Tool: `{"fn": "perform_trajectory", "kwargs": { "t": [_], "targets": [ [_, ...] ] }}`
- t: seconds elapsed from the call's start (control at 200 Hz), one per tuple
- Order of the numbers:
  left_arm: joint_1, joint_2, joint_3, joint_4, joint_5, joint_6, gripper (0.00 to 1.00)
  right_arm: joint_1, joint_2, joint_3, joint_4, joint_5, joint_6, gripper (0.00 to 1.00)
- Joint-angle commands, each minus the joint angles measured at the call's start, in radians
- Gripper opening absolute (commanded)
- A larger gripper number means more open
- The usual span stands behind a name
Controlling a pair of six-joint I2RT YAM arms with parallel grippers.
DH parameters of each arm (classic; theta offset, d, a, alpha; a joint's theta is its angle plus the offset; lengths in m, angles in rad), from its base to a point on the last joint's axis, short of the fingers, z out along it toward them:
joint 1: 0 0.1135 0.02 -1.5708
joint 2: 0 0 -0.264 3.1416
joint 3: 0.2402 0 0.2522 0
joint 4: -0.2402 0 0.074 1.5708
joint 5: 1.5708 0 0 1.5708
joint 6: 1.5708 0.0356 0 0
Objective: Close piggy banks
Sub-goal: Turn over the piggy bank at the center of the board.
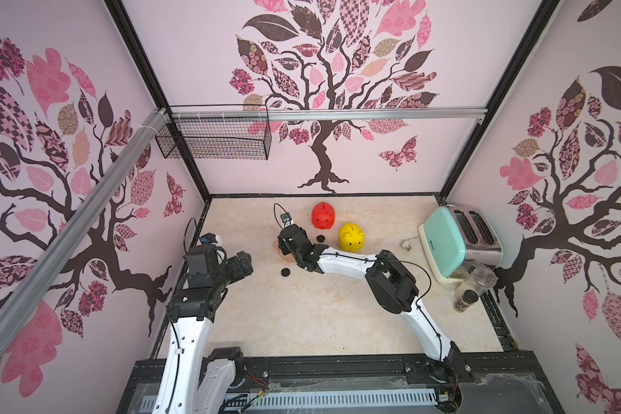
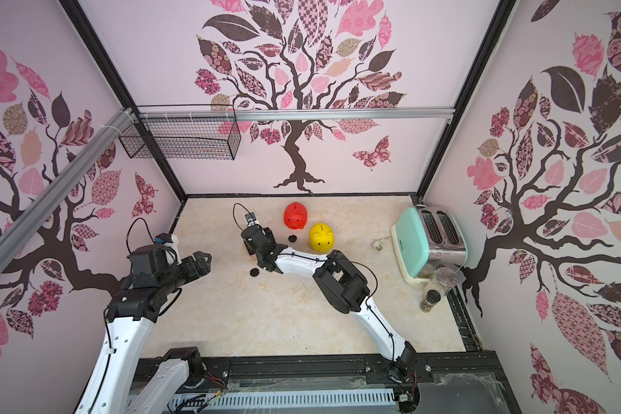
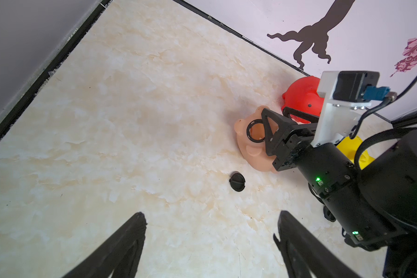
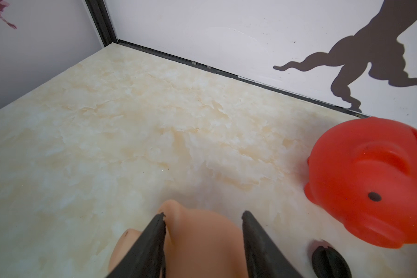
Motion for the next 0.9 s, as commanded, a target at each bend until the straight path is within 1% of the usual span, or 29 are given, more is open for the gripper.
{"fn": "perform_trajectory", "kwargs": {
  "t": [0.0, 0.37, 0.7, 0.895],
  "targets": [
    [-0.007, 0.001, -0.007, 0.002, 0.01, 0.012, 0.88, -0.016, 0.005, -0.041, -0.092, -0.073, 0.075, 0.53],
    [-0.006, 0.008, -0.007, 0.003, 0.01, 0.013, 0.88, -0.062, -0.026, -0.084, -0.089, -0.164, 0.165, 0.53],
    [-0.007, 0.012, -0.007, 0.003, 0.011, 0.014, 0.88, -0.083, -0.04, -0.098, -0.089, -0.178, 0.194, 0.54],
    [-0.01, 0.009, -0.008, 0.003, 0.013, 0.015, 0.88, -0.096, -0.04, -0.096, -0.095, -0.207, 0.212, 0.55]
  ]
}}
